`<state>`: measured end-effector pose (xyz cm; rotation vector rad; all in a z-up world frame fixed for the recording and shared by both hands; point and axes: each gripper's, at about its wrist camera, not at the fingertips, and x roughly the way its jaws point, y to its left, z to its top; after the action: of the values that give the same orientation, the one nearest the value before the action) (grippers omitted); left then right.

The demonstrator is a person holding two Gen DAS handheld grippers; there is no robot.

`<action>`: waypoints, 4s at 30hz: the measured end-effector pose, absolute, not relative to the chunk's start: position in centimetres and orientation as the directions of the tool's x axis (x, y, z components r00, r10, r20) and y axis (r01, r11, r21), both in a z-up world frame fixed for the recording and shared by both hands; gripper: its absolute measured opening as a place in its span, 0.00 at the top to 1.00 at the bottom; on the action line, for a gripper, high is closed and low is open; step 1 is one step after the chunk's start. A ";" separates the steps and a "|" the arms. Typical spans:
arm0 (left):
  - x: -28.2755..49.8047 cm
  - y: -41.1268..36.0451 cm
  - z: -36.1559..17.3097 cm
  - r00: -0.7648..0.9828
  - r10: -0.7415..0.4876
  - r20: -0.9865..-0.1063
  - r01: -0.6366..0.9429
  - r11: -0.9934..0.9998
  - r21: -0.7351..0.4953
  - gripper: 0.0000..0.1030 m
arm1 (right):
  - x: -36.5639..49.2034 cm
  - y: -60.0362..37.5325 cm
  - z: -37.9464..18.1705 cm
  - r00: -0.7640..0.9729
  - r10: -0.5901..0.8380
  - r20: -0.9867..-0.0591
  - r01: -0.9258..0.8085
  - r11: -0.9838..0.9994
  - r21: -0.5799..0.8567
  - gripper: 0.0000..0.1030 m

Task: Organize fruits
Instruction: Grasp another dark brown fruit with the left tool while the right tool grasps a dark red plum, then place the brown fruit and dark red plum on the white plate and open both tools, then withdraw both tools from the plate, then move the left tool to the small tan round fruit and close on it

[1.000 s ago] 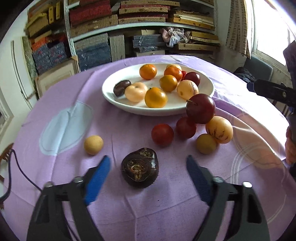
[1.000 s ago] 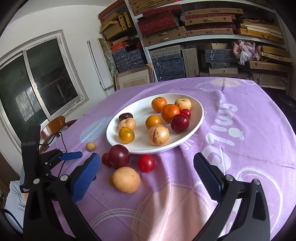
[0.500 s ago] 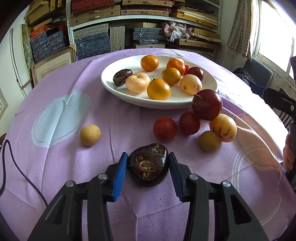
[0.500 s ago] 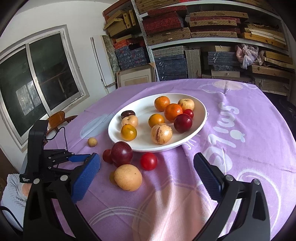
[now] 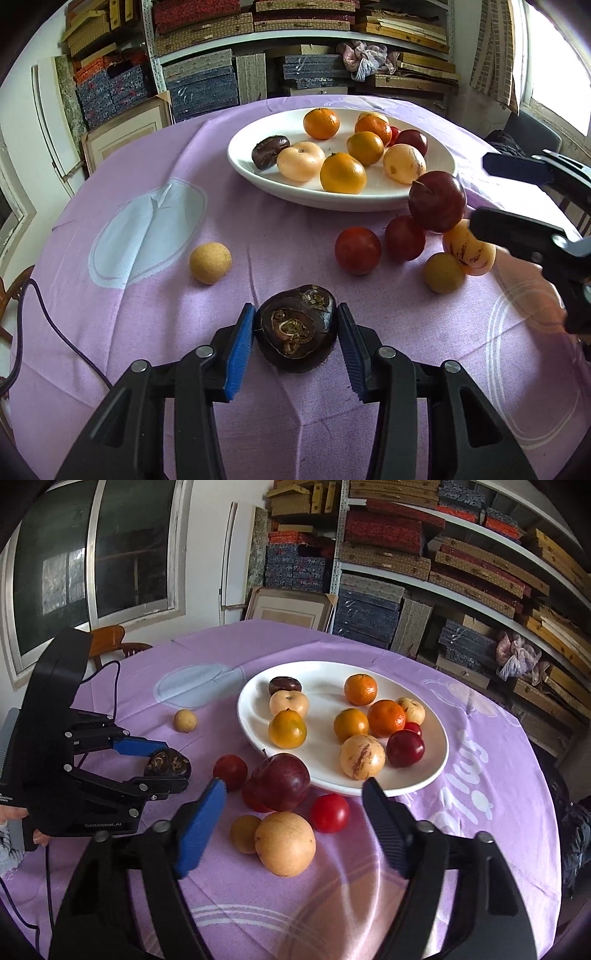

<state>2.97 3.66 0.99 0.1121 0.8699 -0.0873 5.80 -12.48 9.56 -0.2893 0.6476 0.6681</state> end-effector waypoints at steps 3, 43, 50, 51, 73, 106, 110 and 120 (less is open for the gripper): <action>3.2 4.0 0.9 0.632 -0.048 -0.774 0.120 0.992 0.036 0.56 | 6.9 -12.1 8.9 0.574 0.487 -0.658 -0.656 0.755 -0.012 0.37; 14.2 3.1 10.6 0.763 -0.054 -0.644 0.046 0.999 -0.028 0.56 | 11.8 -16.7 16.2 0.628 0.582 -0.517 -0.612 0.779 0.134 0.62; 20.4 1.7 7.7 0.710 -0.042 -0.703 0.063 0.998 0.004 0.56 | 14.1 -12.0 11.2 0.546 0.558 -0.625 -0.657 0.748 0.095 0.62; 21.0 1.7 7.2 0.704 -0.044 -0.709 0.061 0.998 -0.001 0.56 | 14.3 -11.7 10.8 0.539 0.559 -0.630 -0.659 0.746 0.097 0.62; 10.9 8.1 9.3 0.756 0.033 -0.654 -0.025 0.999 0.022 0.36 | 7.8 -18.1 12.4 0.605 0.571 -0.555 -0.619 0.776 0.122 0.08; 8.2 8.8 2.0 0.666 0.016 -0.746 0.015 0.999 0.034 0.25 | 7.7 -23.4 7.4 0.551 0.565 -0.615 -0.469 0.819 0.332 0.04; 8.3 8.6 1.8 0.656 0.001 -0.754 0.032 0.999 0.029 0.43 | 7.8 -23.4 7.3 0.545 0.566 -0.619 -0.466 0.818 0.338 0.04; 8.6 8.4 1.6 0.648 -0.028 -0.761 0.051 0.999 0.006 0.64 | 7.9 -23.4 7.1 0.540 0.569 -0.620 -0.466 0.816 0.342 0.04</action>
<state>8.56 8.41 1.57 0.0278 0.8648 -0.0448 7.92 -23.36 7.14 0.1419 0.7882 0.6178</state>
